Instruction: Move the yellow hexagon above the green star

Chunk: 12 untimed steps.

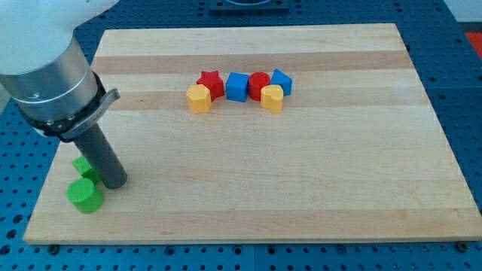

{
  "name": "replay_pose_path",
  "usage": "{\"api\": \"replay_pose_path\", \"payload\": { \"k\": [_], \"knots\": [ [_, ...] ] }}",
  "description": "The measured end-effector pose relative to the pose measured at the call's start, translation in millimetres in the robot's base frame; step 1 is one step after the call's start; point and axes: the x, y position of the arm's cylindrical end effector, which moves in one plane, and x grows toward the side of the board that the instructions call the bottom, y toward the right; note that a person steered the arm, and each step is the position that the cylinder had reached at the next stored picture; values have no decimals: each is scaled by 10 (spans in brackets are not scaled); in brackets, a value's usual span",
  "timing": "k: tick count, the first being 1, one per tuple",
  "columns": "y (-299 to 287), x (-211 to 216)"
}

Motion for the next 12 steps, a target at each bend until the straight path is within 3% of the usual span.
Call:
{"api": "replay_pose_path", "payload": {
  "k": [2,4,6,9,12],
  "knots": [
    [28,-34],
    [880,-181],
    [1399,-944],
    [1447,-1616],
    [1251,-1741]
  ]
}}
